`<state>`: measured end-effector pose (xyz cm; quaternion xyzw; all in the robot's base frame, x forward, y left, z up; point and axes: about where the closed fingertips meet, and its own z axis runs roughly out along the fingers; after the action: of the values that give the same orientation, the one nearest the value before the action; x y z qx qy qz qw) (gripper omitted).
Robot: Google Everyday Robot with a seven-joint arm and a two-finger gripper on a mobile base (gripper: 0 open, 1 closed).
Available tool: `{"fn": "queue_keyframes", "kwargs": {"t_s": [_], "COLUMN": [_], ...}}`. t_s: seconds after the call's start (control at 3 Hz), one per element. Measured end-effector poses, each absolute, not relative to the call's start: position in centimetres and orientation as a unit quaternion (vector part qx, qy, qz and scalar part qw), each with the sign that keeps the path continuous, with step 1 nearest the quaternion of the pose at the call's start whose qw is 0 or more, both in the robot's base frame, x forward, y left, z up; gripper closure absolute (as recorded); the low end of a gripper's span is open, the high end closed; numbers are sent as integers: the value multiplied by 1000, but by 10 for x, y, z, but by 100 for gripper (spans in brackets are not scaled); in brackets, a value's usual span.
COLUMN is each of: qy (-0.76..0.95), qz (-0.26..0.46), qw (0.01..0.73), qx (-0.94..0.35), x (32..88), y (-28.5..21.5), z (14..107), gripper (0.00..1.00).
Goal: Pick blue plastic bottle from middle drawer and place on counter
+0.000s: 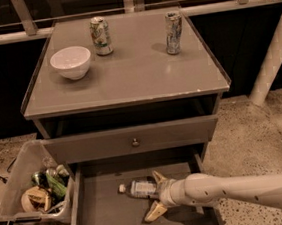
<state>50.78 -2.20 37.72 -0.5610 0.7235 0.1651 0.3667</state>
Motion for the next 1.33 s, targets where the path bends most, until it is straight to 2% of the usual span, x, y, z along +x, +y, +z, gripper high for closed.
{"fn": "queue_keyframes", "kwargs": {"t_s": [0.33,1.33], "qy": [724,723], "qz": [165,165], "qw": [367,367], "qx": [-561,-561], "x": [508,508], "y": [-22,-22], "z": [377,377], "gripper": [18,87]}}
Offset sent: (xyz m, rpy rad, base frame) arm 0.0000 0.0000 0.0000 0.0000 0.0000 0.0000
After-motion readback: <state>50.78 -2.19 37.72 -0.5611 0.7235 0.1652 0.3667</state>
